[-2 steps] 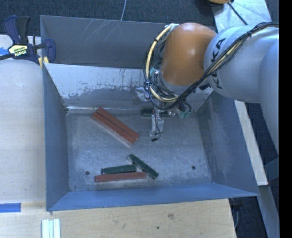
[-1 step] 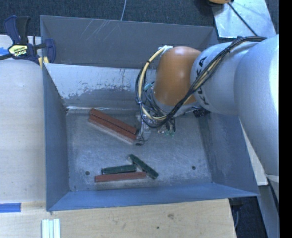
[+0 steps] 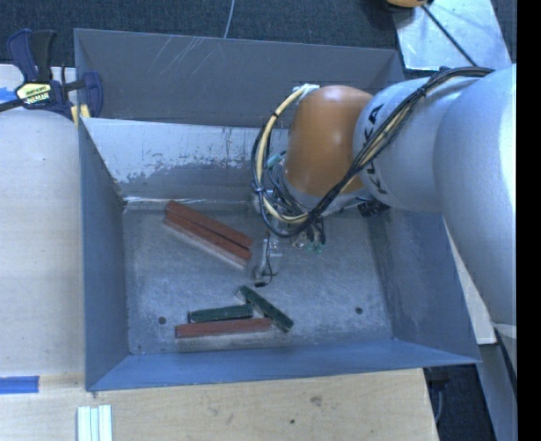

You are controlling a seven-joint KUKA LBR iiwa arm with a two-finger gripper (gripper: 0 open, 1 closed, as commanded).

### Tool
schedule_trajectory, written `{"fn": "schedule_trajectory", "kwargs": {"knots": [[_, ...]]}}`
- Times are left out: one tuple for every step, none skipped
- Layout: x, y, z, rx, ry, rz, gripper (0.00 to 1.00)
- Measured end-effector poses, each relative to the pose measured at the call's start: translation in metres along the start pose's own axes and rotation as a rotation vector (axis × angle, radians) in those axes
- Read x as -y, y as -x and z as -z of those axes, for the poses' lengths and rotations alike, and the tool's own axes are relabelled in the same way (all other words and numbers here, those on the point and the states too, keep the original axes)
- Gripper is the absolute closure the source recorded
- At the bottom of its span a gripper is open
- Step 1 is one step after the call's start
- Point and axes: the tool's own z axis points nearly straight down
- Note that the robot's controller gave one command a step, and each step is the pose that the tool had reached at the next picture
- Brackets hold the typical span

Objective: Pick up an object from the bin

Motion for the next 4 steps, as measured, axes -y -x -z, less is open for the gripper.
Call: {"fn": "schedule_trajectory", "kwargs": {"knots": [[0.0, 0.0, 0.0, 0.0, 0.0, 0.0, 0.0], [-0.076, -0.003, -0.002, 0.003, 0.002, -0.067, 1.0], [-0.076, -0.003, -0.002, 0.003, 0.002, -0.067, 1.0], [-0.046, -0.007, 0.124, 0.0, 0.0, -0.002, 1.0]]}}
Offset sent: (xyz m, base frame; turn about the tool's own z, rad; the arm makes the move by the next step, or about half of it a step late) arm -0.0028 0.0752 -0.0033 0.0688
